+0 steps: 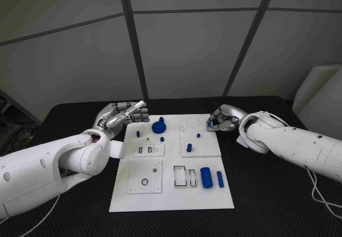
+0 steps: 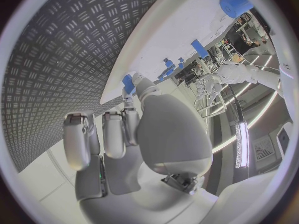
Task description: Assemble the parts on the task board
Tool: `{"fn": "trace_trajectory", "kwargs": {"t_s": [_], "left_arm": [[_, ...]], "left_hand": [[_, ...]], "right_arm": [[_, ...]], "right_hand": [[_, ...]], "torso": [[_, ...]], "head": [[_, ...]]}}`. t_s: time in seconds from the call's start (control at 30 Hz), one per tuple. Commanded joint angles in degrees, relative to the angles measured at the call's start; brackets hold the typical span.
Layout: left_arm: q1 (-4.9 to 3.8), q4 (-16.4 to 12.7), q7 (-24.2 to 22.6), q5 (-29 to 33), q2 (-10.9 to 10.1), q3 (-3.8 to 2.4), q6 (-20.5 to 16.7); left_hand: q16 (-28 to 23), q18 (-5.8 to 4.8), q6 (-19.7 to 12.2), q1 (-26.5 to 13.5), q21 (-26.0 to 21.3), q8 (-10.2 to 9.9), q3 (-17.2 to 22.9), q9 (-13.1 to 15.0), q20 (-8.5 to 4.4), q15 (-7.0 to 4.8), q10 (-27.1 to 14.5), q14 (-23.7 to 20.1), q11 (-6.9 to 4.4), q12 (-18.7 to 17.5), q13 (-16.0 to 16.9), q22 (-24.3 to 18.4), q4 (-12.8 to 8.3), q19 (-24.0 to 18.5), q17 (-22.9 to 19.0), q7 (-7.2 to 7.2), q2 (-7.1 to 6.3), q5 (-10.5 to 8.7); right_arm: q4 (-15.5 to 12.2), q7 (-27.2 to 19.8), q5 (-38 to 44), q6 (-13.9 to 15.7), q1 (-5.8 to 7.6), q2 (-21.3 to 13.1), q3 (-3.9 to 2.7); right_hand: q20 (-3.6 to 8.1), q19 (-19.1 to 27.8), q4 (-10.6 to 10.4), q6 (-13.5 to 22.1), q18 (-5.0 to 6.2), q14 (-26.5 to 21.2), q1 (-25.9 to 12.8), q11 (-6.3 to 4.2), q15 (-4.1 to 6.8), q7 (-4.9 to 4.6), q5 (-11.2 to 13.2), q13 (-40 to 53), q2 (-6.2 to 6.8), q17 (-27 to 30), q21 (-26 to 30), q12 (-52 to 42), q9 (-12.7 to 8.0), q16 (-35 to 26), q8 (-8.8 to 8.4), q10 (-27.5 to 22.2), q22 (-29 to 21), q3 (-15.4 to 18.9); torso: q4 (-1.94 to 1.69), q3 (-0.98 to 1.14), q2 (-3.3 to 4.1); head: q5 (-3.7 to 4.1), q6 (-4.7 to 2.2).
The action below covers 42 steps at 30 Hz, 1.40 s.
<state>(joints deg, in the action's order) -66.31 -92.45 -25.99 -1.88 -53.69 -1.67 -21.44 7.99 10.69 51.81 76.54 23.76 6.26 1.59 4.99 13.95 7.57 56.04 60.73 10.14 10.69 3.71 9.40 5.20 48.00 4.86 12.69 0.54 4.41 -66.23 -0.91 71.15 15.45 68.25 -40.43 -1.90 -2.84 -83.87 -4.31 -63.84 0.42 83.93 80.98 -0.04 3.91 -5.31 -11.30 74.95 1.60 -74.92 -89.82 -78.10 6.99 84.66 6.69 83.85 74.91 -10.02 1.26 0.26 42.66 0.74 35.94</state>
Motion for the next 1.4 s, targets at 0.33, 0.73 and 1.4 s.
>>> {"fn": "trace_trajectory", "kwargs": {"t_s": [0.33,0.73,1.4], "left_arm": [[-0.07,-0.04,-0.14,-0.34,-0.53,-0.06,0.73],[-0.17,2.74,-0.10,-0.24,0.04,-0.06,1.02],[-0.97,5.41,-0.10,-0.20,1.53,-0.07,1.02]], "left_hand": [[-0.35,-0.40,0.48,-0.07,-0.35,-0.23,-0.05,0.01,-0.15,0.24,0.37,0.11,-0.13,-0.34,0.03,-0.08,-0.49,-0.40,-0.09,0.09,0.60,0.09],[-0.33,-0.37,0.55,-0.15,-0.33,-0.25,-0.08,0.01,-0.16,0.22,0.43,0.22,-0.15,-0.37,0.03,-0.09,-0.50,-0.38,-0.07,0.06,0.66,-0.03],[-0.31,-0.33,0.68,-0.24,-0.28,-0.27,-0.10,0.03,-0.16,0.16,0.58,0.42,-0.20,-0.39,0.05,-0.10,-0.53,-0.32,-0.04,0.02,0.81,-0.15]], "right_arm": [[-9.59,-0.16,-1.12,5.71,0.13,-3.62,-0.09],[-18.54,3.47,-0.59,5.89,0.22,0.17,-0.16],[-13.55,14.15,5.11,3.14,0.06,14.10,1.55]], "right_hand": [[0.53,-6.13,0.57,-1.80,-0.42,3.96,0.92,-0.48,0.38,1.39,-0.32,6.37,-1.65,-5.30,-0.18,-0.10,1.58,0.31,0.17,0.62,15.09,-0.27],[0.59,-6.13,1.04,-1.35,-0.42,3.80,0.81,-0.37,0.35,1.20,-0.56,5.95,-1.83,-4.66,-0.18,0.53,1.68,-0.06,-0.34,0.31,15.09,-0.44],[0.54,-6.13,1.56,-0.97,-0.42,3.64,0.62,-0.20,0.25,0.98,-0.72,5.75,-1.92,-4.02,-0.18,0.89,1.79,-0.44,-0.83,0.10,15.09,-0.59]], "torso": [[0.13,-0.15,-0.32],[0.12,-0.52,-1.40],[-0.55,-0.94,-1.72]], "head": [[-0.34,0.04],[-1.57,0.69],[-3.42,2.00]]}}
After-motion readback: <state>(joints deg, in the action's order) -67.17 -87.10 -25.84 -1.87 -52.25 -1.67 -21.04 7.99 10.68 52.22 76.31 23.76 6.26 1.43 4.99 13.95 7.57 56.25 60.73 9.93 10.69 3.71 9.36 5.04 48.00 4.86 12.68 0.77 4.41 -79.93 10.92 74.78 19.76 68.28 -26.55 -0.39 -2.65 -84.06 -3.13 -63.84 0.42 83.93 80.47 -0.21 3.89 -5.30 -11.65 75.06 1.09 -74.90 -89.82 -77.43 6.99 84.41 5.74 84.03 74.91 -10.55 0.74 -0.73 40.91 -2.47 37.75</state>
